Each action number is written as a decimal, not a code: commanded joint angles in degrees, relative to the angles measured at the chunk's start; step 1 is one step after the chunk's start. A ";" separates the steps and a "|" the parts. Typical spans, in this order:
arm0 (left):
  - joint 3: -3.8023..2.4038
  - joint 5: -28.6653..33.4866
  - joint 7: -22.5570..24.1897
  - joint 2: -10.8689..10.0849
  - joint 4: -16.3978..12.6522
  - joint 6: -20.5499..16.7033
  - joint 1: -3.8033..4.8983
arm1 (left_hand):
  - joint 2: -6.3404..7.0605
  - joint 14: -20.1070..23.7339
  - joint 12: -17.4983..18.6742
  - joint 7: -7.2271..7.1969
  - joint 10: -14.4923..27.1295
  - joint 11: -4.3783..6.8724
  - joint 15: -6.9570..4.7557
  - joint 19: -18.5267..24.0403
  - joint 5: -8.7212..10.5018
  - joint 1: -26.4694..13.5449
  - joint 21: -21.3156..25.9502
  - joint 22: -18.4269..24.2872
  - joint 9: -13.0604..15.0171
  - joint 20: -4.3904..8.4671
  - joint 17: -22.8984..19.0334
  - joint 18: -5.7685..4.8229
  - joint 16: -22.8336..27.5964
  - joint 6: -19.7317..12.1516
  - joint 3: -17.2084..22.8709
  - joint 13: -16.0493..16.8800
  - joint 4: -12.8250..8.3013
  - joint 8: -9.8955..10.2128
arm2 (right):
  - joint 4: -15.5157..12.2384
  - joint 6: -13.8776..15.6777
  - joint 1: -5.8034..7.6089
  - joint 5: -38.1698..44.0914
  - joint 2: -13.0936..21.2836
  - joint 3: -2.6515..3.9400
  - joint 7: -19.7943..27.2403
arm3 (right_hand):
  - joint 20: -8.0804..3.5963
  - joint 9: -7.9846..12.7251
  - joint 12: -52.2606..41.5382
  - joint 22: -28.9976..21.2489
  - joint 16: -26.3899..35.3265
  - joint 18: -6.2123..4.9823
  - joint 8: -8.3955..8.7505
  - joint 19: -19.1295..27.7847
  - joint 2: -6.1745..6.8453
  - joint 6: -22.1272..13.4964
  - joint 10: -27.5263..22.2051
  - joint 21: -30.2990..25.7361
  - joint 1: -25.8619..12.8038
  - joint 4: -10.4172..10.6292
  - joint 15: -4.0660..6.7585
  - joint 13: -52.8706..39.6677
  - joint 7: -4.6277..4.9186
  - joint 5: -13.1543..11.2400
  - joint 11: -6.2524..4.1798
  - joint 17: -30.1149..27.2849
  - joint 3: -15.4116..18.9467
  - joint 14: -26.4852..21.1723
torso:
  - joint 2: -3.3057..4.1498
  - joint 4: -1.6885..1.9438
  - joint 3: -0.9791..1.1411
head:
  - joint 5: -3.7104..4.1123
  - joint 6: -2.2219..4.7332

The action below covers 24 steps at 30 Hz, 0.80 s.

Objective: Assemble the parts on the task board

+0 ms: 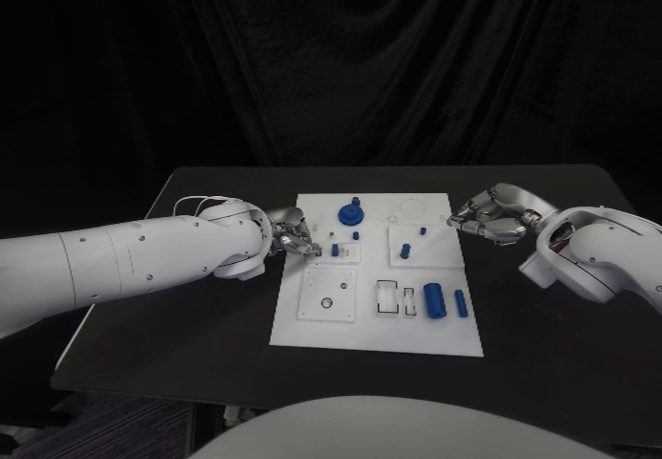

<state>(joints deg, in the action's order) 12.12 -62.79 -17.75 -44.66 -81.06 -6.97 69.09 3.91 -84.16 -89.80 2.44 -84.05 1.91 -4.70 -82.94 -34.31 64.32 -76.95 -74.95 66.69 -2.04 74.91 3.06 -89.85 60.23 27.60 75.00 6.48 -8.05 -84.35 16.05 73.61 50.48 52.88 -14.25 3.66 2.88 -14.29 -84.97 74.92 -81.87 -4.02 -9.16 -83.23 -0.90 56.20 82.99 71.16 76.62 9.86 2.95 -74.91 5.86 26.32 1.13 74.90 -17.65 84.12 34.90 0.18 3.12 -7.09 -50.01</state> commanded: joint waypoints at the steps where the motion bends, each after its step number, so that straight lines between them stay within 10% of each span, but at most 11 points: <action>1: -0.04 5.95 3.48 -0.45 -0.30 -0.73 0.26 | -0.17 -5.84 -0.20 -0.21 -5.95 -0.16 0.14 -0.24 0.30 -0.63 -0.07 -10.54 0.11 0.14 15.09 0.18 -0.15 0.43 2.25 15.00 -2.50 -0.23 | 0.11 -0.28 -0.16 0.20 -0.09 0.05 -1.03 | 0.27 -0.05 0.36 5.17 0.28 -0.45 0.36 0.24 0.28 -0.29 -0.25 -0.34 0.27 -0.32 -0.03 -5.59 0.02 0.20 -0.03 1.98 -0.01 2.47 | 0.02 -0.05 -0.03 | -0.13 0.01; 16: -0.06 12.85 -3.71 1.72 4.00 16.82 4.98 | -0.31 -5.84 -0.20 -0.27 -5.95 -0.13 0.12 -0.50 0.65 -1.26 -0.53 -10.76 0.16 0.17 15.09 0.06 -0.15 0.39 1.92 15.00 -2.61 -0.24 | 0.14 -0.09 -0.15 0.20 -0.18 0.05 -1.25 | 0.27 -0.05 0.38 5.11 0.35 -0.48 0.37 0.29 0.29 -0.32 -0.28 -0.48 0.27 -0.37 -0.04 -5.56 0.03 0.26 -0.02 1.87 -0.05 2.43 | -0.14 -0.03 0.13 | 0.20 0.01; 24: -0.06 15.42 -6.80 4.02 7.12 21.87 5.88 | -0.62 -5.84 -0.20 -0.24 -5.95 -0.14 0.14 -0.25 1.38 -1.15 -0.08 -10.67 0.13 0.16 15.09 0.16 -0.15 -0.01 2.08 15.00 -3.27 -0.04 | 0.06 -0.02 -0.15 0.20 -0.30 0.05 -1.27 | 0.27 -0.05 0.38 5.11 0.35 -0.48 0.37 0.29 0.29 -0.32 -0.28 -0.48 0.27 -0.37 -0.04 -5.56 0.03 0.26 -0.02 1.87 -0.05 2.43 | -0.09 -0.07 0.08 | 0.22 0.01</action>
<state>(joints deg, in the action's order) 12.09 -50.22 -21.79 -41.02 -74.43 9.29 74.77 3.66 -84.16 -89.80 2.53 -84.05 1.91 -4.70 -83.16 -33.28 63.37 -77.27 -74.93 66.79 -1.83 74.90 3.06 -89.85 60.51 27.23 75.00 6.06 -8.05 -84.17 16.05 73.61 50.48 52.60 -14.25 3.44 2.88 -14.28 -84.98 74.91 -81.87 -4.02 -9.15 -83.23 -0.90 56.20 83.00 70.89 76.62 9.87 2.95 -74.91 5.86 26.32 1.13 74.90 -17.65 84.12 34.76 0.14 3.23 -6.98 -50.01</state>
